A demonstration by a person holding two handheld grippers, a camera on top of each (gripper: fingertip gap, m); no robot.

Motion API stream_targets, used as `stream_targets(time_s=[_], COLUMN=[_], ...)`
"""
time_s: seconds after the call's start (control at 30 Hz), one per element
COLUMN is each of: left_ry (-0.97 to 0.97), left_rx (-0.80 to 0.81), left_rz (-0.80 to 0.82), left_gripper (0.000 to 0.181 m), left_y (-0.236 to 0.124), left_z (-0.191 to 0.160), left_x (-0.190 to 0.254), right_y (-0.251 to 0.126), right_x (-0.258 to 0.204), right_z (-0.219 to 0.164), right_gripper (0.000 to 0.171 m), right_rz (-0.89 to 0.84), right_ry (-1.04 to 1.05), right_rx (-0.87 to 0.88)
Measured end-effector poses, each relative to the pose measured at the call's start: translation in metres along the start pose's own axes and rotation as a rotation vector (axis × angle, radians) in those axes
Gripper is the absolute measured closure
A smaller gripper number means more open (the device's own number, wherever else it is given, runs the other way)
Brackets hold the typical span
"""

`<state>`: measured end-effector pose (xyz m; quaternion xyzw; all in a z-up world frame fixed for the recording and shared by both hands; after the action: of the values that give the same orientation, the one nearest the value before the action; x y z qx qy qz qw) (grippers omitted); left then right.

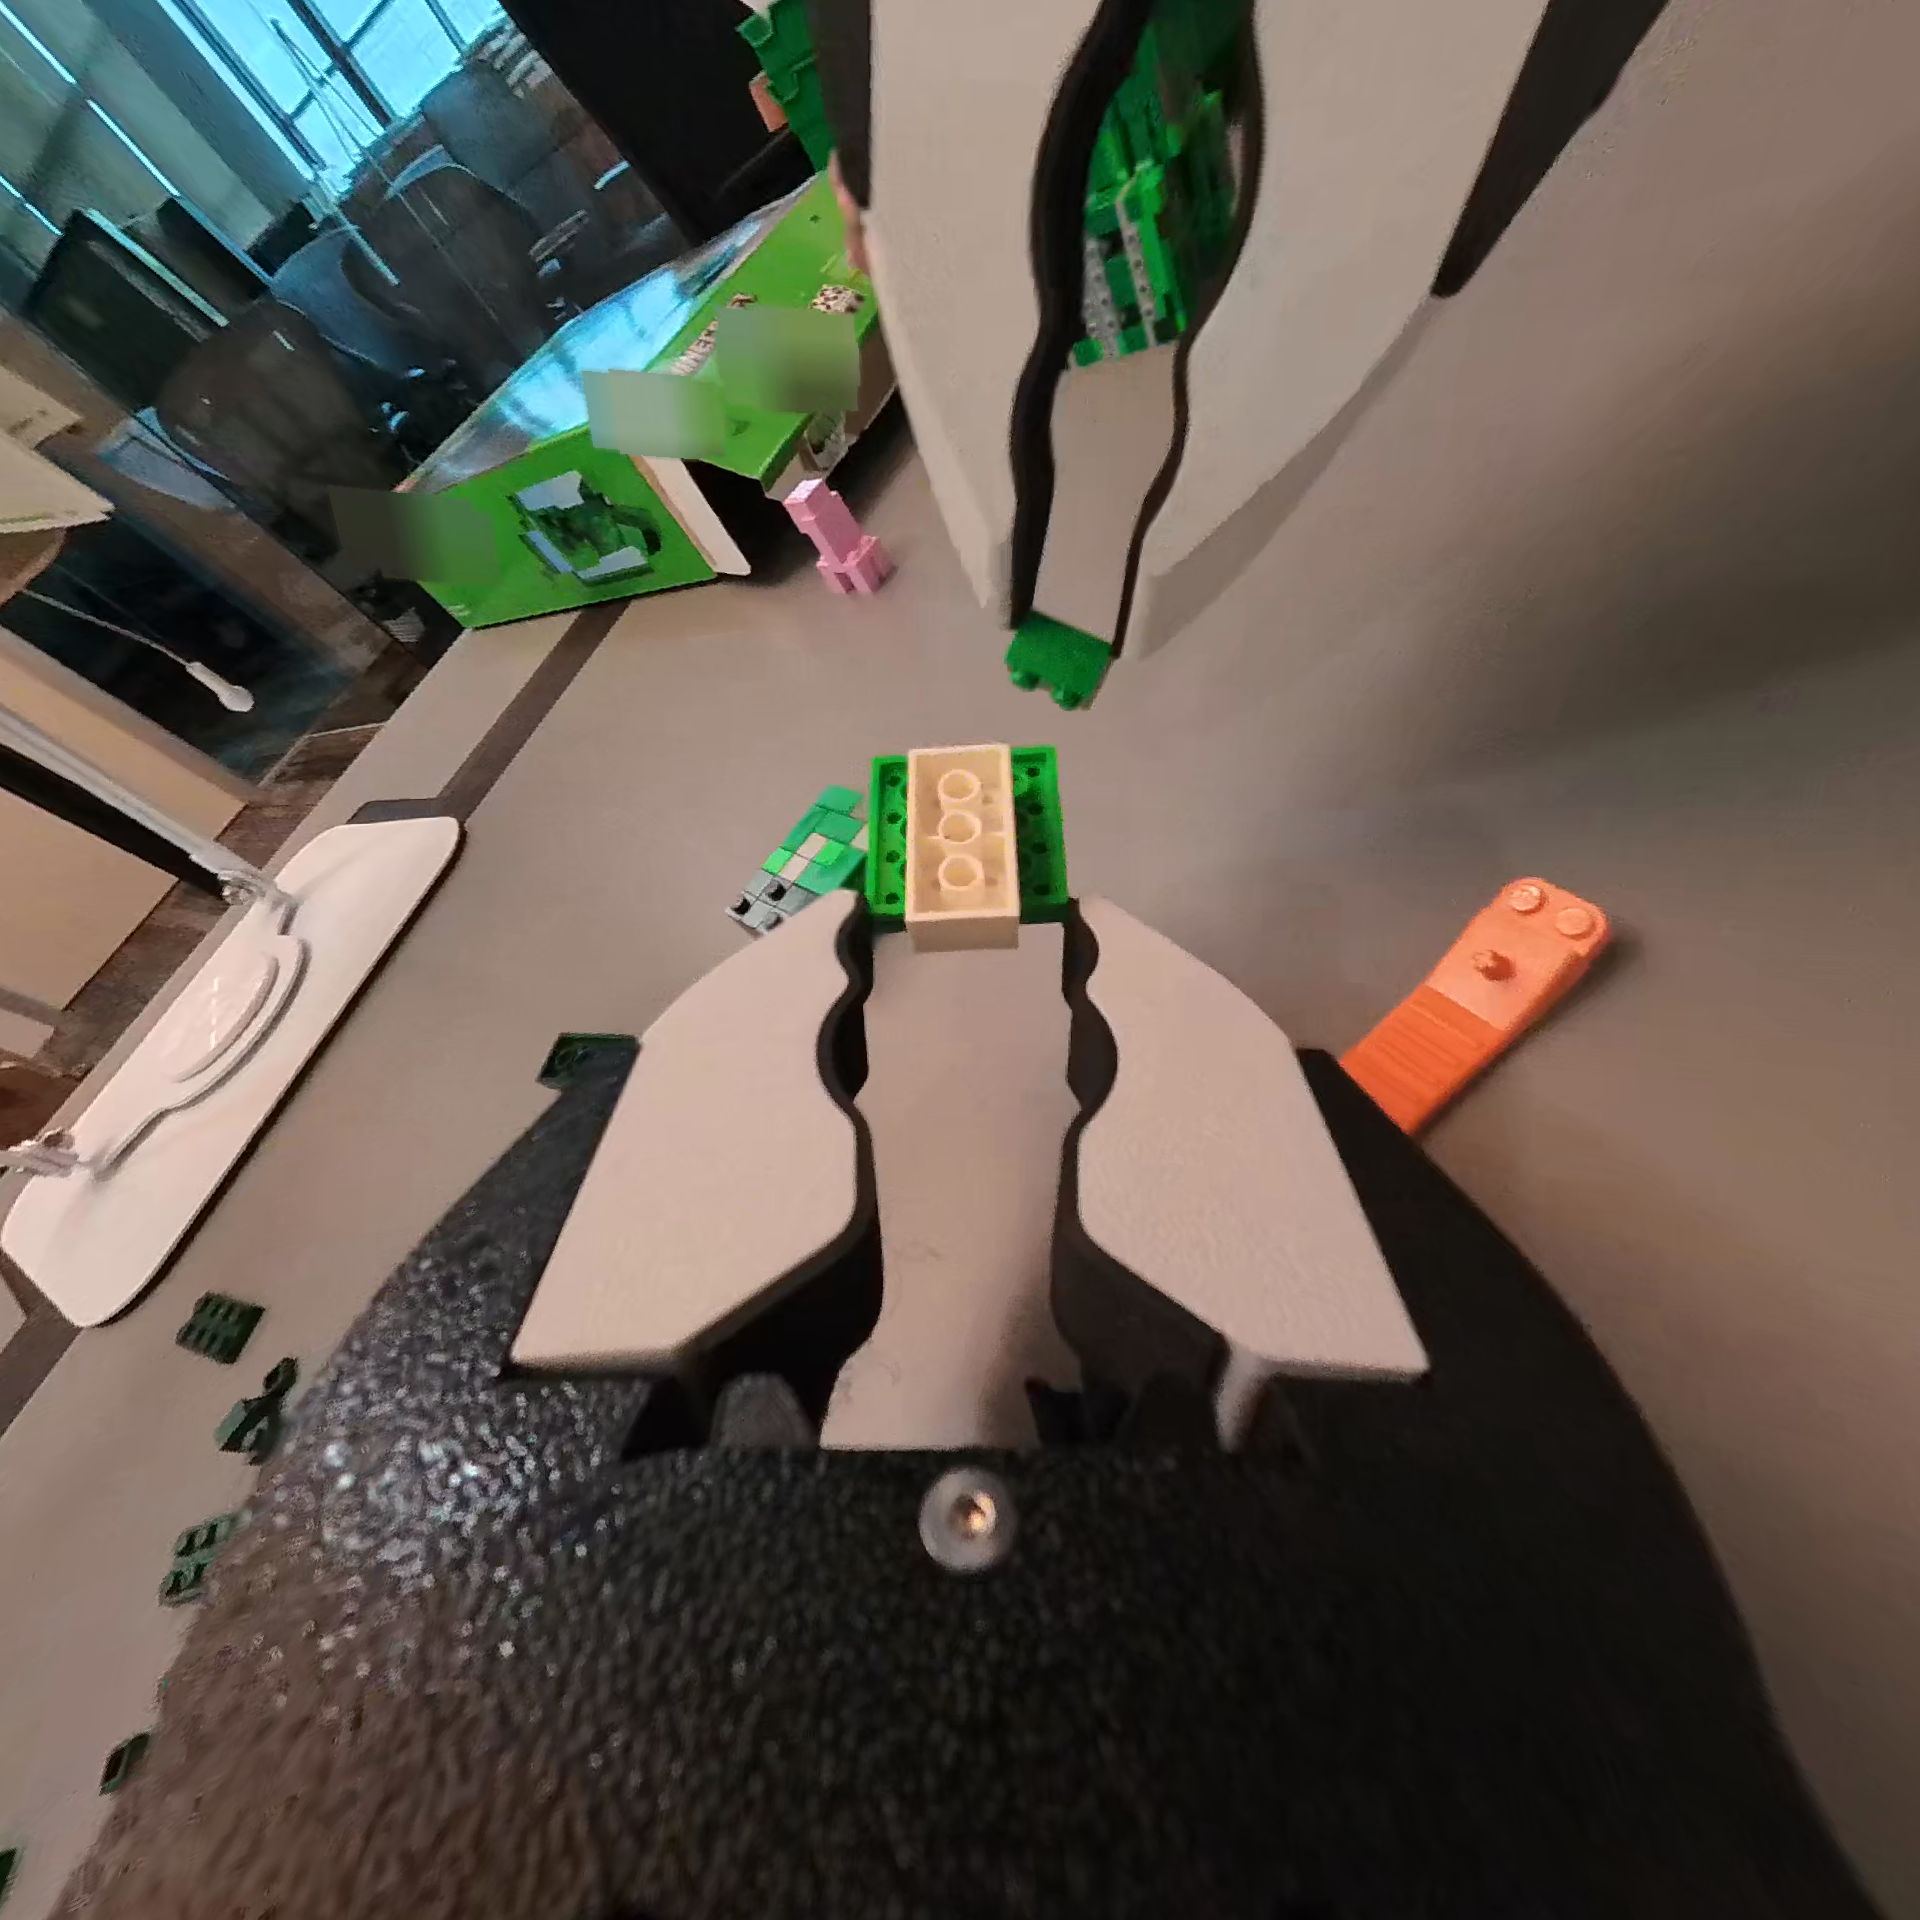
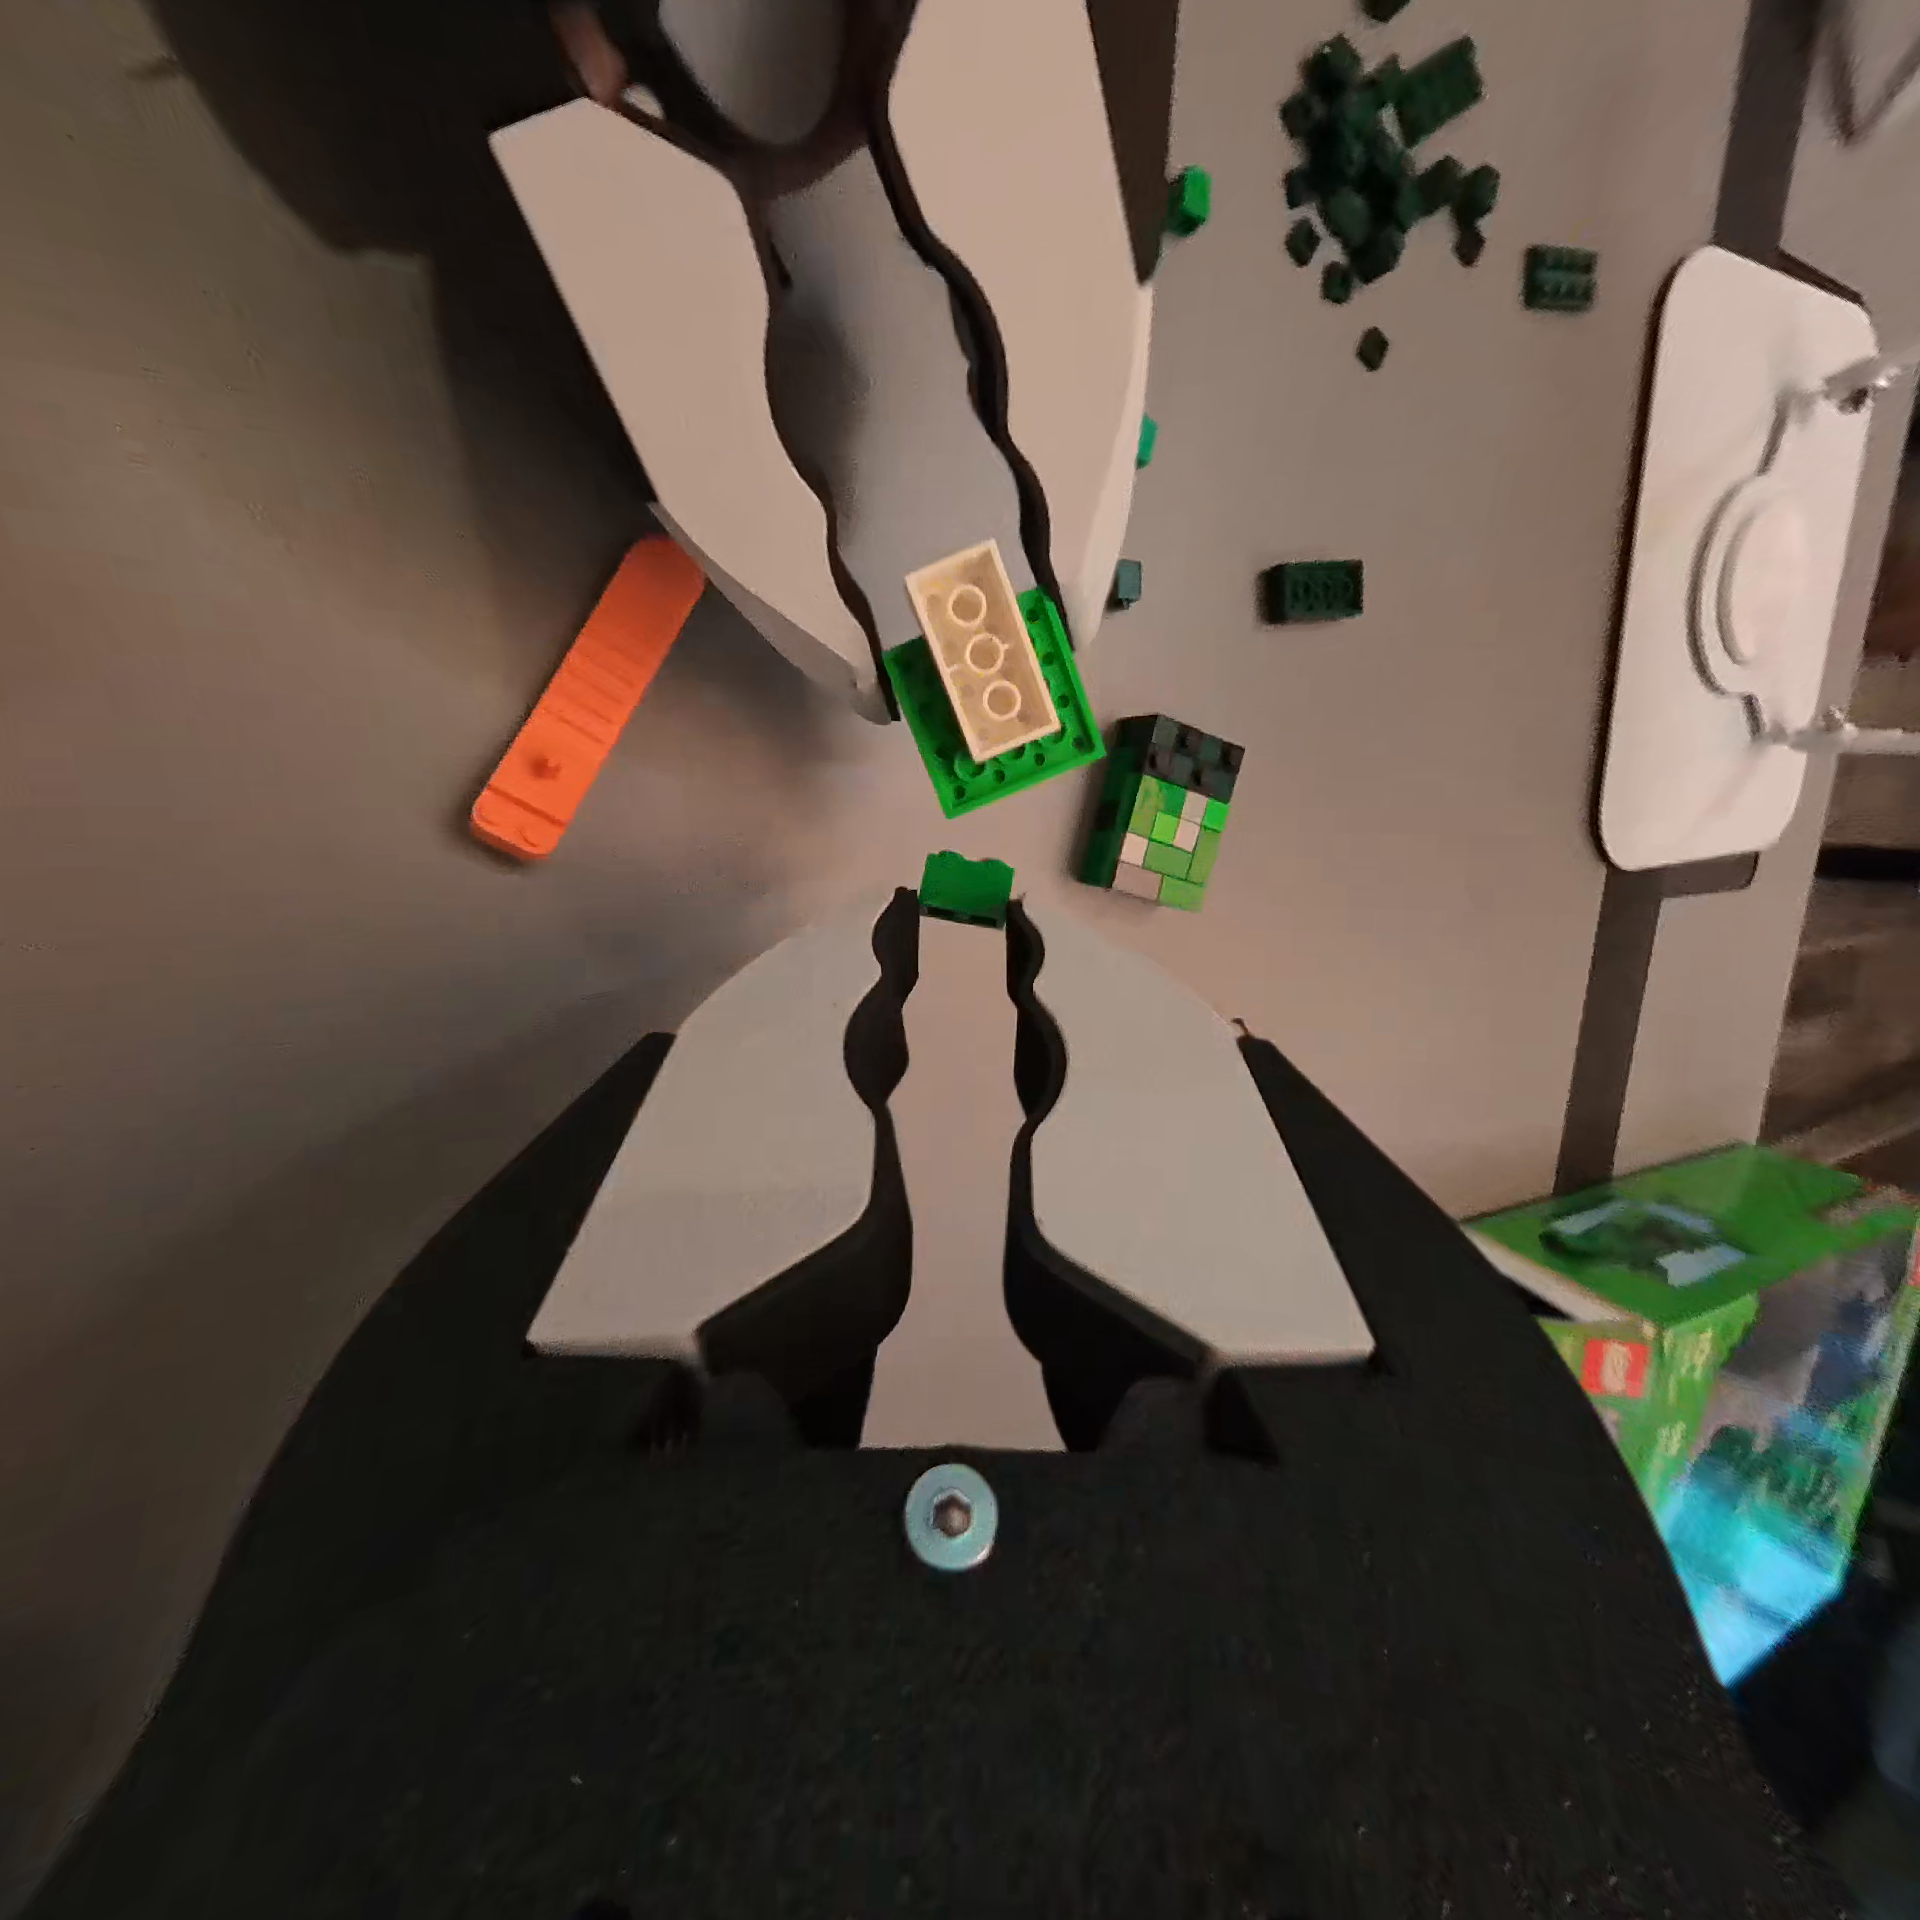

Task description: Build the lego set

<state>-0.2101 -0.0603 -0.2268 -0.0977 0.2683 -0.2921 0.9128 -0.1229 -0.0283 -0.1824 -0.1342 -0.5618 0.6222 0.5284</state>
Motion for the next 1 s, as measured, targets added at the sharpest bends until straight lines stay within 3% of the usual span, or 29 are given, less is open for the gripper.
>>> stream_targets(time_s=[0.3,0.53,1.0], left_ry=[-0.042,-0.07,-0.069], left_rx=[-0.017,-0.017,-0.003], left_rz=[-0.082,-0.136,-0.153], left_gripper=[0.145,0.146,0.146], left_y=[0.0,-0.001,-0.001], left_z=[0.0,0.001,0.003], left_x=[0.005,0.008,0.01], right_y=[0.004,0.007,0.009], right_x=[0.007,0.008,0.005], right_z=[0.013,0.018,0.023], right_gripper=[0.155,0.156,0.156], right_rz=[0.177,0.305,0.367], right_ry=[-0.112,-0.227,-0.263], right_rx=[-0.051,-0.194,-0.206])
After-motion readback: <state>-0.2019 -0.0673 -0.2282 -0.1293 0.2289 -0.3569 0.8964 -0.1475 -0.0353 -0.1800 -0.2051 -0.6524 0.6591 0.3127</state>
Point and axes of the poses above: each gripper's, where its closed fingertips meet, y out along the fingers, z out of its top, x = y × z across the jaws, the point moved 5 cm from there along -y, back along the fingers
